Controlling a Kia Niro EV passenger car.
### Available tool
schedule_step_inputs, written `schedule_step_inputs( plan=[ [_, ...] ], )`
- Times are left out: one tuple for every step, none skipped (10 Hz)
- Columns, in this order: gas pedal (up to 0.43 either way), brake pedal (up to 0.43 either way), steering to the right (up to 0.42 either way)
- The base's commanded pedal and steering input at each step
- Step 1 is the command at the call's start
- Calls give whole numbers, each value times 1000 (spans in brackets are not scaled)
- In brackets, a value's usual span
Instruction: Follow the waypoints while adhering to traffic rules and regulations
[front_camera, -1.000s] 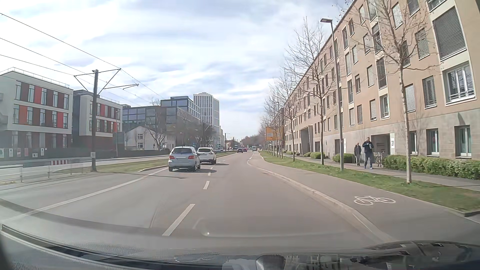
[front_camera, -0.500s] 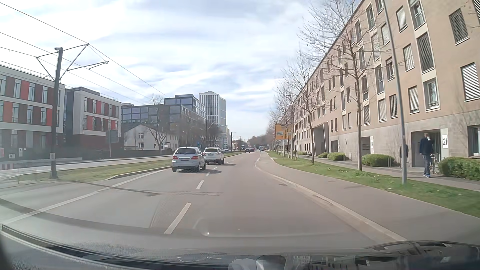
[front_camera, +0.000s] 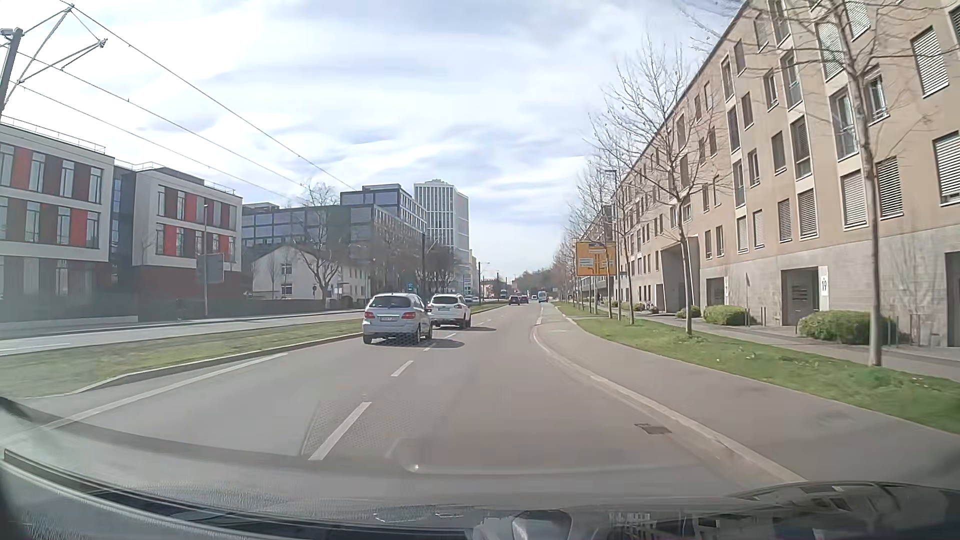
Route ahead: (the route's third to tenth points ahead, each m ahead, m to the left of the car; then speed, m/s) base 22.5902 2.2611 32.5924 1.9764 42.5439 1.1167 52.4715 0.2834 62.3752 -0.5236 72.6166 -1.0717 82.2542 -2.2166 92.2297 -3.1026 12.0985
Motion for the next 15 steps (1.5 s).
schedule_step_inputs(
  plan=[
    [130,0,-20],
    [130,0,-15],
    [130,0,-10],
    [130,0,-6],
    [118,0,-2],
    [98,0,2],
    [98,0,5],
    [87,0,9],
    [87,0,12],
    [87,0,15],
    [87,0,15],
    [87,0,16],
    [87,0,18],
    [87,0,18],
    [87,0,18]
  ],
)
